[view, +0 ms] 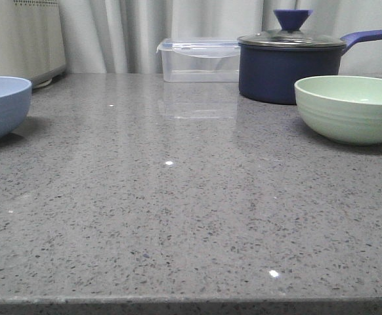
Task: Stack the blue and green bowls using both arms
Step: 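Open the right gripper and move it toward the pale green bowl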
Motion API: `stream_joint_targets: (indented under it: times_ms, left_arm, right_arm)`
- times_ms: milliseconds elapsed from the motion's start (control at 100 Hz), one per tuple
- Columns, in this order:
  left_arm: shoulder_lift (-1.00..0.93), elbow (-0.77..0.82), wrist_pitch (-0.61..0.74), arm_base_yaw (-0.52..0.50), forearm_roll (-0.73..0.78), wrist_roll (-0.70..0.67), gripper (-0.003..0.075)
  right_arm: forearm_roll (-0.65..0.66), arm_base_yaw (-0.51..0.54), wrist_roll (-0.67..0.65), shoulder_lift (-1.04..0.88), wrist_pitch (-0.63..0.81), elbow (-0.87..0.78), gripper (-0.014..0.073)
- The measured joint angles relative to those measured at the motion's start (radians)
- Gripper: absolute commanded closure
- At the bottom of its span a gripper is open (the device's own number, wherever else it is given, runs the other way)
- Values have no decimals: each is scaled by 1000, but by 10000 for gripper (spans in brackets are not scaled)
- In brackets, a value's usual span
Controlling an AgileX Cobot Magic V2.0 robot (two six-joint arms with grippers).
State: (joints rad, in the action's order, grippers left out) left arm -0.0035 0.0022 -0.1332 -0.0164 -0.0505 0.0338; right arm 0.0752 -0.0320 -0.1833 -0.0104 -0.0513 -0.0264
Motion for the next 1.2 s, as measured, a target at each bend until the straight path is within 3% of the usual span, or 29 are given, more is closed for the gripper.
stream_joint_targets:
  times_ms: [850,1200]
  left_arm:
    - [0,0,0,0,0,0,741]
    - [0,0,60,0,-2,0,741]
  right_arm:
    - [0,0,0,0,0,0,582]
    - [0,0,0,0,23,0,582]
